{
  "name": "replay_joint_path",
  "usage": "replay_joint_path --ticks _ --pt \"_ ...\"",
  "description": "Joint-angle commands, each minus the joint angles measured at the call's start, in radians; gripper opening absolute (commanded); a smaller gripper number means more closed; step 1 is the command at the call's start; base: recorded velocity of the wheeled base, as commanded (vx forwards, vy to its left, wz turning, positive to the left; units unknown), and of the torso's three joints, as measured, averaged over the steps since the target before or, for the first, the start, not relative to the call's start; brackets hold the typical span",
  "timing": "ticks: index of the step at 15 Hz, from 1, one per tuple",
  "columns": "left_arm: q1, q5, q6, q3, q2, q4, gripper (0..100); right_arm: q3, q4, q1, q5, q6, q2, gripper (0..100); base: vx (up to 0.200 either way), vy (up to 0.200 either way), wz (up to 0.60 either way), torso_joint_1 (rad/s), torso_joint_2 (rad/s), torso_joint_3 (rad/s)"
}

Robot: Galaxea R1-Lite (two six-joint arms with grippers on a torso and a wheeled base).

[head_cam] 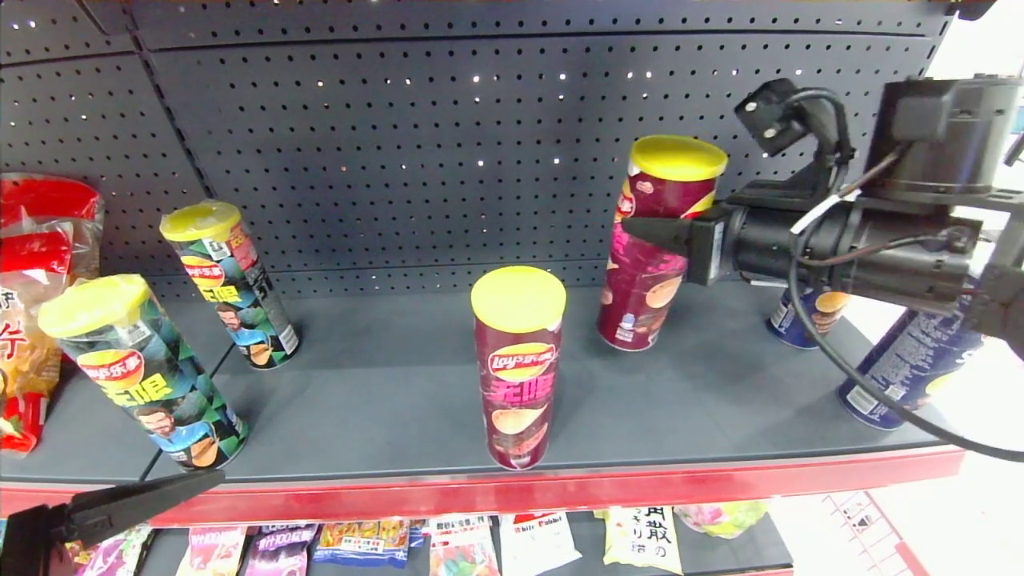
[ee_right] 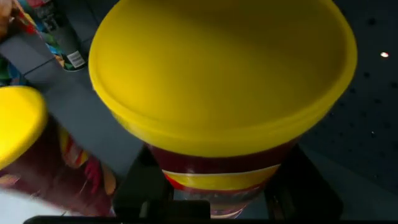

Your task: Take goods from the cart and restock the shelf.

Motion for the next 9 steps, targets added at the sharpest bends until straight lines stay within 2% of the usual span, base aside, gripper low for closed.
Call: replay_joint_path --ticks 1,9 --pt "0.001 0.003 0.000 -0.001 -0.001 0.000 100 -0.045 -0.020 0.014 -0.002 0.000 0.117 0 0.000 0.000 0.00 0.000 0.00 0.000" --pt "0.001 0.021 0.000 -0.004 0.014 0.002 100 -0.179 -0.038 0.029 -0.016 0.003 0.278 0 0.000 0.000 0.00 0.000 0.00 0.000"
